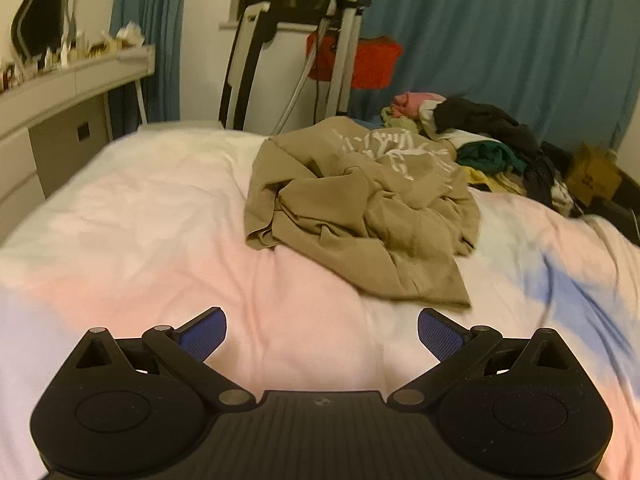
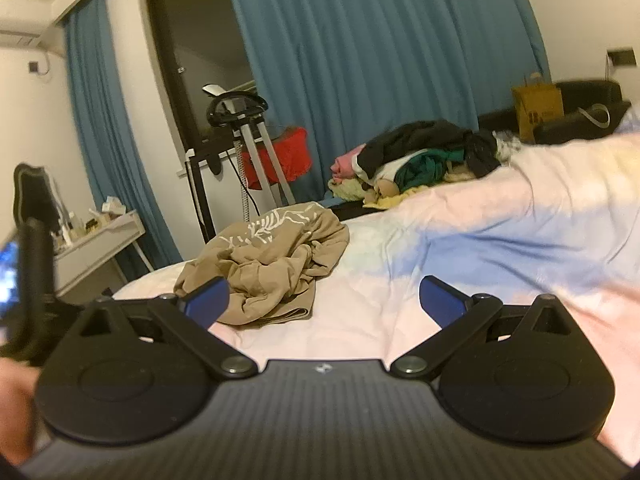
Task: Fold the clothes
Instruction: 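Grasp the beige sweatshirt with the left gripper while the right gripper approaches it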
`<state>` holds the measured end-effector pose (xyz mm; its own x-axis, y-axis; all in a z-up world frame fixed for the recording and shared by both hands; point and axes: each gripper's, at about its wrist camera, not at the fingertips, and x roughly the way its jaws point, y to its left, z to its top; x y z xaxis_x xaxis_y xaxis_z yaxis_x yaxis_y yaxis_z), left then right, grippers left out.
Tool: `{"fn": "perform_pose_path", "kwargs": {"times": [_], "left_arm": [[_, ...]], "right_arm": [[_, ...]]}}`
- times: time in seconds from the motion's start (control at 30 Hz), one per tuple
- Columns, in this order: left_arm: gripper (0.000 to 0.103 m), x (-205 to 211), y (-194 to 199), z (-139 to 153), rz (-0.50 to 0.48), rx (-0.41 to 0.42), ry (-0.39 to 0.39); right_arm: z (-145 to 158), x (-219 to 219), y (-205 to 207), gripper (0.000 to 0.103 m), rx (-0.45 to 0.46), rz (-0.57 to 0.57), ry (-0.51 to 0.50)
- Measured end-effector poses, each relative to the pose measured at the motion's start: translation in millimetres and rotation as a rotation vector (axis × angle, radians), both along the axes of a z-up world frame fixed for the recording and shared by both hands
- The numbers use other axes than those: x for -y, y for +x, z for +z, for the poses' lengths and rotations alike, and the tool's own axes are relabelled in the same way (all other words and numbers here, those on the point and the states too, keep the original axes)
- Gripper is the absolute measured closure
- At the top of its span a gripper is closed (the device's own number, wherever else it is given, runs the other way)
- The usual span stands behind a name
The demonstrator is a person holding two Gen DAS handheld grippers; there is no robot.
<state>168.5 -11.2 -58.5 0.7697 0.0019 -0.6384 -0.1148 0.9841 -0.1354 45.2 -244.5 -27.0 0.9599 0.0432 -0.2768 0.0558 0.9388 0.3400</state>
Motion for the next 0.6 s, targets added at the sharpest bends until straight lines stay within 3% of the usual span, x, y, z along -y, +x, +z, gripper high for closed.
{"fn": "perform_pose_path", "kwargs": {"times": [0.13, 0.23, 0.4, 0.5, 0.57, 0.6], "left_arm": [[0.0, -9, 47, -26, 0.019, 0.01, -0.092], [0.002, -14, 78, -41, 0.009, 0.049, -0.189], [0.01, -19, 122, -55, 0.035, 0.085, -0.214], [0.03, -24, 133, -54, 0.044, 0.106, -0.223], [0.063, -28, 131, -49, 0.042, 0.12, -0.2], [0.07, -30, 128, -46, 0.035, 0.128, -0.191]], "right_arm": [[-12, 6, 18, 0.0, -0.025, -0.016, 0.051], [-26, 1, 42, 0.0, -0.044, -0.023, 0.025], [-54, -5, 81, 0.0, -0.08, -0.022, -0.027], [-67, -6, 93, 0.0, -0.086, -0.017, -0.03], [-73, -6, 101, 0.0, -0.082, -0.016, -0.023], [-74, -5, 103, 0.0, -0.077, -0.014, -0.018]]}}
